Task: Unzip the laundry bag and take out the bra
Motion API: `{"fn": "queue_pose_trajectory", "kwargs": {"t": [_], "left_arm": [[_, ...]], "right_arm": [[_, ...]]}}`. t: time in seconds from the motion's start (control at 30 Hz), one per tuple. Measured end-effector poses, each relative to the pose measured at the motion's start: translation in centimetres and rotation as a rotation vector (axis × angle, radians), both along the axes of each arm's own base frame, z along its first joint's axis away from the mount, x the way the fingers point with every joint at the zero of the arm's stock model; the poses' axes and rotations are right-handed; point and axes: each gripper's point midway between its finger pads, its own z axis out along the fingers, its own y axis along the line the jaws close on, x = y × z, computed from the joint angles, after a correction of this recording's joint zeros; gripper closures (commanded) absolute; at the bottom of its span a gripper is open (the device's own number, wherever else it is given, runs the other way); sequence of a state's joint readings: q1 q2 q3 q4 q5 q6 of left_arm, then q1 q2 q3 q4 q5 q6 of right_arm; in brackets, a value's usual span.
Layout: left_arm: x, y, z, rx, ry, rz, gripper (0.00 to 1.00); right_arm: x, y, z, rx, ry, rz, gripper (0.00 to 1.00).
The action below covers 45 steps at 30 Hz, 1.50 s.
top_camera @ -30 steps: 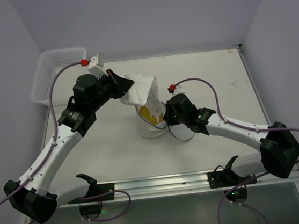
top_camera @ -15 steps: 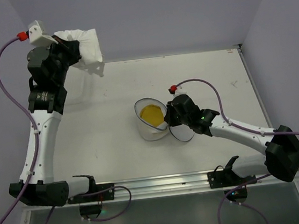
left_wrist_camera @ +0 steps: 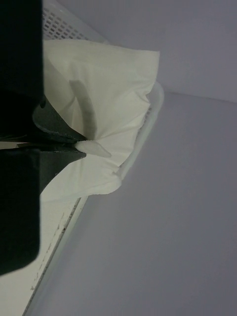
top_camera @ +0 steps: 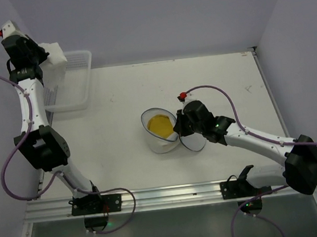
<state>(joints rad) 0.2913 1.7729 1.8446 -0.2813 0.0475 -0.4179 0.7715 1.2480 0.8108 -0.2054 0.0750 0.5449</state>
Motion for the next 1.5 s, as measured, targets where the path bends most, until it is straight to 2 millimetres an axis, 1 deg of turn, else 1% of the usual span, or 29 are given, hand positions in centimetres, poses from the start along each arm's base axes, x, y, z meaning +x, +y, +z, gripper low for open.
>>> {"fn": "queue_pose_trajectory", "kwargs": {"t": [0.07, 0.2, 0.23, 0.33, 0.47, 0.53, 0.63, 0.7, 0.73, 0.77, 0.83, 0.87, 0.93, 0.97, 1.03, 1.07, 1.1, 1.17, 1.23, 1.3, 1.33, 1.4, 1.43, 1.47, 1.5], "left_arm": [[1.9, 0.7, -0.7, 0.003, 0.005, -0.020, 1.00], [5.7, 1.0, -1.5, 0.006, -0.017, -0.081, 1.00], [6.2, 1.0, -1.8, 0.007, -0.022, -0.093, 1.00], [7.4, 0.7, -3.8, 0.005, -0.017, -0.140, 1.00], [7.9, 0.3, -7.1, 0.003, 0.001, -0.181, 1.00], [7.8, 0.4, -10.0, -0.001, 0.033, -0.183, 1.00], [6.8, 0.8, -15.8, -0.027, 0.147, -0.173, 1.00], [5.9, 1.4, -19.6, -0.043, 0.235, -0.152, 0.99], [5.2, 1.6, -21.5, -0.050, 0.278, -0.137, 0.95], [4.3, 1.8, -23.3, -0.058, 0.323, -0.119, 0.82], [2.7, 2.2, -26.0, -0.060, 0.399, -0.088, 0.70], [2.0, 2.3, -26.9, -0.058, 0.429, -0.073, 0.59], [1.3, 2.8, -27.8, -0.048, 0.467, -0.048, 0.45], [1.2, 3.0, -27.8, -0.044, 0.471, -0.036, 0.33], [1.0, 3.2, -27.3, -0.038, 0.474, -0.026, 0.24], [0.9, 3.2, -26.8, -0.041, 0.474, -0.021, 0.18], [0.9, 3.2, -26.0, -0.045, 0.469, -0.018, 0.15], [1.1, 2.9, -23.8, -0.055, 0.438, -0.015, 0.10], [0.8, 2.4, -21.1, -0.059, 0.406, -0.013, 0.08], [0.1, 1.3, -17.7, -0.063, 0.366, -0.016, 0.08], [-0.4, 0.5, -15.9, -0.061, 0.345, -0.024, 0.08], [-1.4, -1.9, -12.4, -0.056, 0.300, -0.048, 0.09], [-2.0, -3.7, -10.6, -0.049, 0.271, -0.071, 0.11], [-2.9, -5.9, -9.2, -0.049, 0.249, -0.101, 0.12], [-3.8, -8.5, -8.0, -0.051, 0.228, -0.145, 0.13]], "right_arm": [[-0.2, 0.0, -0.1, -0.002, 0.008, 0.009, 1.00], [-0.4, 0.0, -0.6, -0.015, 0.023, 0.015, 1.00], [-0.4, 0.0, -0.7, -0.020, 0.028, 0.015, 1.00], [-0.4, -0.1, -1.3, -0.036, 0.042, 0.016, 1.00], [-0.4, -0.1, -1.7, -0.050, 0.050, 0.020, 1.00], [-0.4, -0.1, -1.9, -0.058, 0.056, 0.021, 1.00], [-0.4, -0.2, -2.1, -0.068, 0.059, 0.025, 1.00], [-0.4, -0.2, -2.1, -0.073, 0.060, 0.027, 1.00], [-0.4, -0.2, -2.2, -0.074, 0.061, 0.028, 1.00], [-0.5, -0.3, -2.2, -0.076, 0.061, 0.028, 1.00], [-0.5, -0.3, -2.2, -0.077, 0.060, 0.030, 1.00], [-0.5, -0.3, -2.2, -0.078, 0.061, 0.030, 1.00], [-0.5, -0.3, -2.2, -0.078, 0.061, 0.031, 1.00], [-0.5, -0.3, -2.2, -0.078, 0.061, 0.031, 1.00], [-0.5, -0.4, -2.1, -0.079, 0.059, 0.032, 1.00], [-0.6, -0.4, -2.0, -0.079, 0.056, 0.033, 1.00], [-0.5, -0.4, -1.9, -0.077, 0.054, 0.032, 1.00], [-0.5, -0.4, -1.7, -0.075, 0.045, 0.034, 1.00], [-0.5, -0.5, -1.4, -0.074, 0.036, 0.034, 1.00], [-0.4, -0.6, -1.2, -0.075, 0.027, 0.035, 1.00], [-0.4, -0.6, -1.2, -0.077, 0.023, 0.035, 1.00], [-0.3, -0.7, -1.0, -0.082, 0.013, 0.032, 1.00], [-0.2, -0.8, -0.9, -0.084, 0.007, 0.032, 1.00], [-0.2, -0.8, -0.9, -0.085, 0.003, 0.033, 1.00], [-0.1, -0.8, -0.9, -0.087, 0.001, 0.034, 1.00]]}}
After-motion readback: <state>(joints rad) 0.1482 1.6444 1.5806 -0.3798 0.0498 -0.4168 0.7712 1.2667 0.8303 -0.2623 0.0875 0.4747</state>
